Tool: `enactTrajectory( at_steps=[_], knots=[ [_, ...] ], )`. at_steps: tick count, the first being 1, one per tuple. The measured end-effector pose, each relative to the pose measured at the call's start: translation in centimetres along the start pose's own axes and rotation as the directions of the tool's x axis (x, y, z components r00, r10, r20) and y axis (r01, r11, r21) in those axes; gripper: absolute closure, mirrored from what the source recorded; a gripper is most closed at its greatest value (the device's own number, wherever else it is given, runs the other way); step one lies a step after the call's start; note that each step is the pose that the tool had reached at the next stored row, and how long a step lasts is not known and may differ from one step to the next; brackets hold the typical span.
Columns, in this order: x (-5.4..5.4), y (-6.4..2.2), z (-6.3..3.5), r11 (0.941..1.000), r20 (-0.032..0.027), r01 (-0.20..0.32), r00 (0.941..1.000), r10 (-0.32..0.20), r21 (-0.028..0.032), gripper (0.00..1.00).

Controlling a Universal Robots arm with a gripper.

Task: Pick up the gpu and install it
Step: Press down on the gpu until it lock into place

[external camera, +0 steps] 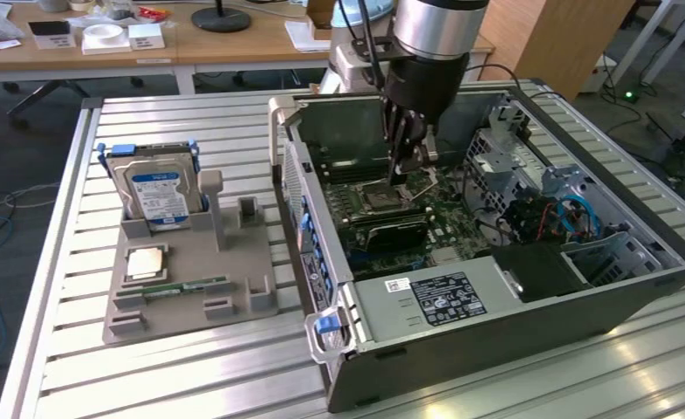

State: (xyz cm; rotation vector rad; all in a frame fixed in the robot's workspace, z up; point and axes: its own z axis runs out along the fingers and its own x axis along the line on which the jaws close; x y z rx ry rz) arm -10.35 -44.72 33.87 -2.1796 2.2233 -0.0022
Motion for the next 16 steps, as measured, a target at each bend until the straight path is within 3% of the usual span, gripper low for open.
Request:
enactTrajectory(
  at_steps=[16],
  knots=[
    [-0.06,-0.01,-0.73,1.0000,-0.0002,0.000,1.0000,0.000,-0.0001,0.89]
  ],
)
